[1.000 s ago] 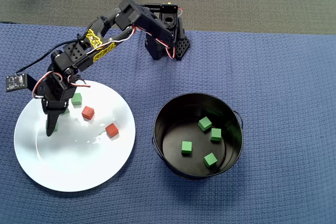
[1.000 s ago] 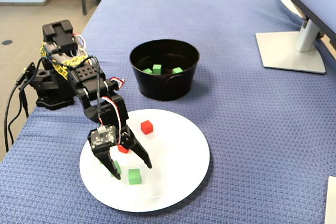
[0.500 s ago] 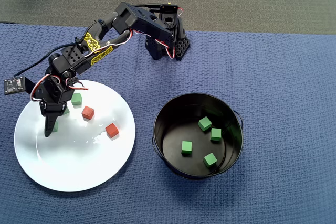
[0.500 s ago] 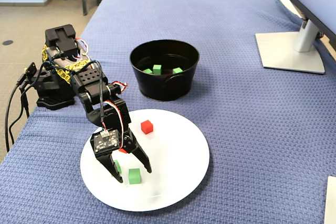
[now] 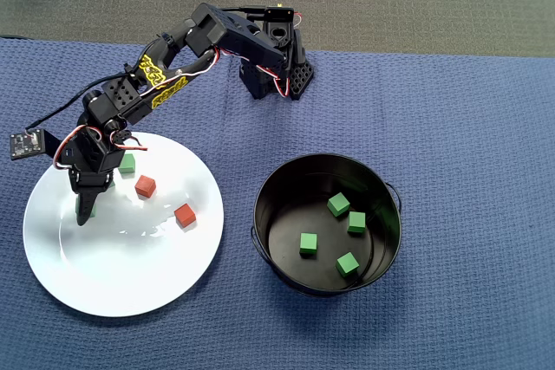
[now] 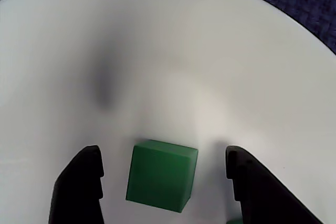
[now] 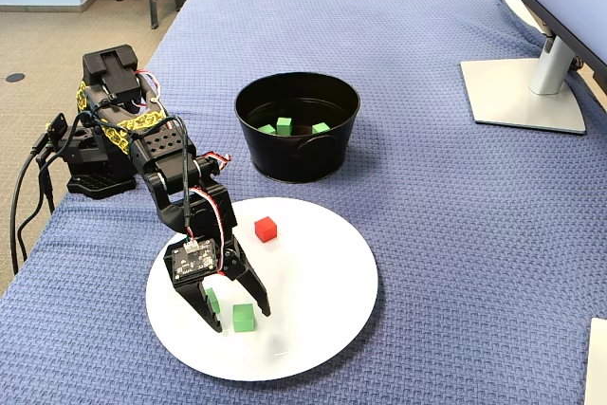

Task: Pick up the green cubes from the white plate and place them in the black recipient

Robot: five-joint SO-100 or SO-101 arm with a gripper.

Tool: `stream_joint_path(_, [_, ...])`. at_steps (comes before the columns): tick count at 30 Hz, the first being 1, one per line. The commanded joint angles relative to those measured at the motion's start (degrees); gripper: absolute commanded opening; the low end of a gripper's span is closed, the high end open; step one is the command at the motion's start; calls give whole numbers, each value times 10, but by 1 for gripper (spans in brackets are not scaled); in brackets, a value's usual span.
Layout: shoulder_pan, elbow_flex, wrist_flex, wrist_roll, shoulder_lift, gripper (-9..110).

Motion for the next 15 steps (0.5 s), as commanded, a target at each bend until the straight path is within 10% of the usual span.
stream_joint_path(1, [-12,6,-23,-9,7,22])
stream_joint_path(15, [-20,23,-43,5,6,17])
